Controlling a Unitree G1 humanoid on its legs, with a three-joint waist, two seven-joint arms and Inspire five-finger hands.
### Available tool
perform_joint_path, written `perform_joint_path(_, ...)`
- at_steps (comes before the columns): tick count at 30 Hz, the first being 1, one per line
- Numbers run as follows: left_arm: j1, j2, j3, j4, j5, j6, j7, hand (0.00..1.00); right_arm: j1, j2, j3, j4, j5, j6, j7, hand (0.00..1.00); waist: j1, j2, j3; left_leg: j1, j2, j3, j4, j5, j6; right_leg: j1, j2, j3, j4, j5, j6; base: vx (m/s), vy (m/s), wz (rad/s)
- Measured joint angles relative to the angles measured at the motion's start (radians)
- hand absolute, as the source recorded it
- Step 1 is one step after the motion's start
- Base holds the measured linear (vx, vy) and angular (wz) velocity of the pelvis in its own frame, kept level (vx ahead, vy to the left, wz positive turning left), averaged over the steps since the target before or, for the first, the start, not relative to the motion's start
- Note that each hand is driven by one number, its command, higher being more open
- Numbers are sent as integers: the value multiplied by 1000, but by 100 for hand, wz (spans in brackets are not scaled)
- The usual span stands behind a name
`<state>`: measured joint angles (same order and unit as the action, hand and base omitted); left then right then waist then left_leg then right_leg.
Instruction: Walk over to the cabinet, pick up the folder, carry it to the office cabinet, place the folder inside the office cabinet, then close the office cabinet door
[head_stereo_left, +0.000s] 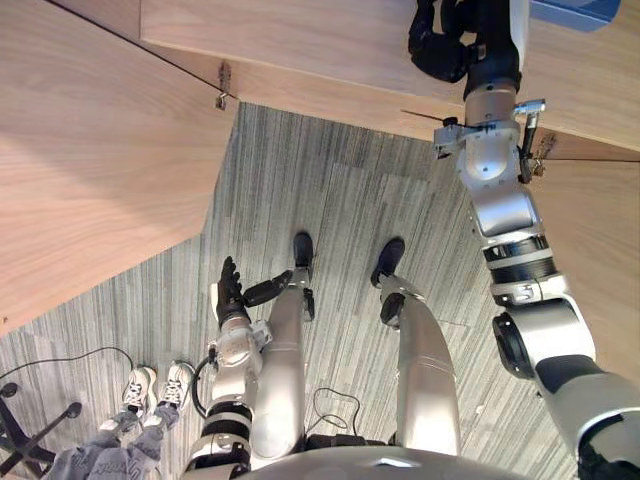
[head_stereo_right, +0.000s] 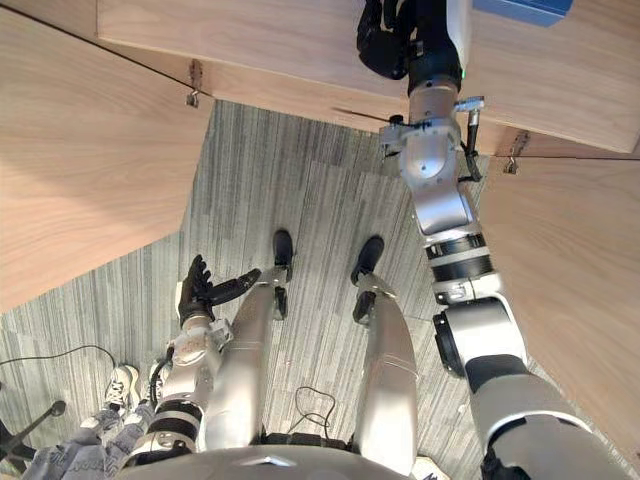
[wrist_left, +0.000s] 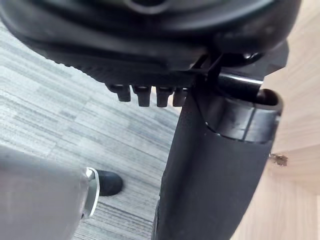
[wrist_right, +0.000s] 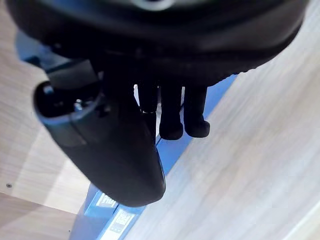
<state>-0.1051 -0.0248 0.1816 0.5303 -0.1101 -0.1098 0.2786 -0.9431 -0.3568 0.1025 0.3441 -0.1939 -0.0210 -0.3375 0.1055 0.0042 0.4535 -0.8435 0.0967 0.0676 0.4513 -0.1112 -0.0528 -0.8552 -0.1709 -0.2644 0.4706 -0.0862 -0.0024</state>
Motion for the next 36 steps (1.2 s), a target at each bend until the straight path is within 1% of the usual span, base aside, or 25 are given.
perform_joint_path(4, 0, 1, -1, -10, -2, -1, 0, 100, -28, -5, 6, 36, 5, 5, 1, 0, 0, 8, 4, 0, -3, 0, -6, 7, -1, 0, -4, -3, 0, 0, 0, 0, -5, 3)
perform_joint_path(6, 1, 3, -2, -19, -6, -4, 0, 100, -36, -7, 6, 47, 22, 10, 1, 0, 0, 12, 6, 0, -4, 0, -13, 14, -10, 0, -6, -6, 0, 0, 0, -6, -20, 10)
perform_joint_path(7, 1, 6, -2, -20, -8, -14, 0, 100, -51, -9, 6, 55, 41, 12, 1, 0, 0, 15, 8, 0, -4, 0, -21, 22, -7, -1, -6, -9, 0, 0, 0, -6, -25, 8)
perform_joint_path(10, 1, 11, -9, -21, -8, -15, 0, 100, -66, -17, 6, 74, 43, 18, 1, 0, 0, 18, 9, 1, -5, -3, -32, 34, -8, -1, -6, -14, 0, 1, -2, -11, -25, 7)
perform_joint_path(17, 2, 10, -10, -24, -8, -13, 0, 100, -66, -35, 7, 69, 49, 20, 1, 0, -3, 22, 10, 0, -5, -6, -23, 38, -7, -1, -7, -15, 11, 2, -5, -2, -3, 1)
perform_joint_path(19, 2, 10, -10, -31, -8, -12, 0, 100, -35, -41, 6, 12, 49, 24, -2, 0, -4, 22, 10, -3, -3, -2, -8, 38, -7, 1, -7, -15, 17, 2, -5, -6, -5, 2)
perform_joint_path(21, 2, 10, -10, -35, -6, -8, -1, 100, 59, -42, -1, -135, 49, 22, -22, 0, -9, 22, 10, 1, 2, 5, 13, 37, -5, 14, -7, -15, 30, 0, -9, -14, -10, 6)
perform_joint_path(23, 2, 10, -10, -35, -1, 4, -1, 100, 143, -34, -2, -228, 49, 8, -28, 0, -10, 22, 10, 22, 7, 8, 29, 23, 9, 37, -5, -14, 42, -7, -13, -14, -2, -2)
perform_joint_path(25, 3, 10, -12, -35, 4, 12, -4, 100, 235, -9, -3, -314, 49, -3, -31, 0, -15, 21, 9, 48, 8, 11, 39, 12, 17, 61, -6, -7, 53, -17, -14, -41, -5, -6)
perform_joint_path(27, 7, 10, -12, -35, 8, 23, -4, 100, 370, 48, 0, -410, 82, -34, -28, 0, -19, 22, 7, 75, 16, 21, 71, -19, 17, 93, -6, -2, 72, -34, -10, -57, -8, -11)
perform_joint_path(28, 9, 10, -11, -35, 10, 26, -5, 100, 404, 63, 1, -430, 82, -38, -27, 0, -23, 22, 6, 84, 18, 22, 78, -28, 14, 102, -6, -1, 76, -37, -9, -46, -5, -10)
perform_joint_path(29, 16, 9, -11, -34, 15, 34, -8, 100, 473, 97, 3, -465, 90, -42, -16, 0, -31, 21, 3, 105, 20, 26, 84, -37, 13, 123, -6, 1, 77, -41, -7, -21, -2, -7)
perform_joint_path(30, 21, 9, -11, -34, 18, 37, -12, 100, 503, 111, 8, -480, 97, -42, -12, 0, -35, 21, 2, 118, 21, 30, 84, -40, 15, 135, -5, 4, 76, -41, -6, 5, 3, -25)
perform_joint_path(31, 37, 7, -11, -32, 33, 48, -26, 100, 585, 142, 34, -513, 118, -48, 9, 0, -38, 20, -2, 166, 27, 51, 85, -49, 23, 174, 2, 19, 67, -41, -2, 27, 6, -29)
perform_joint_path(32, 44, 7, -11, -30, 38, 48, -28, 100, 611, 151, 44, -521, 118, -51, 21, 0, -40, 20, -10, 178, 30, 57, 85, -51, 24, 184, 5, 25, 65, -40, -1, 37, 10, -32)
perform_joint_path(33, 51, 5, -10, -26, 42, 50, -29, 100, 636, 159, 57, -529, 118, -52, 31, 0, -42, 21, -21, 187, 33, 63, 85, -55, 23, 192, 7, 28, 61, -41, 0, 79, 9, -25)
perform_joint_path(34, 69, 1, -6, -14, 43, 55, -30, 100, 694, 178, 90, -530, 118, -68, 57, 0, -52, 20, -51, 217, 42, 68, 85, -67, 22, 223, 18, 32, 46, -42, 3, 92, 6, -21)
perform_joint_path(35, 74, 0, -6, -5, 44, 55, -32, 100, 719, 187, 99, -532, 118, -74, 70, 0, -53, 20, -60, 234, 46, 70, 82, -71, 21, 241, 24, 32, 37, -42, 3, 137, 0, -23)
perform_joint_path(36, 84, -4, -7, 17, 45, 56, -40, 100, 774, 202, 116, -539, 117, -80, 91, 0, -56, 18, -80, 273, 51, 77, 72, -77, 20, 278, 31, 35, 20, -44, 6, 111, -5, -16)
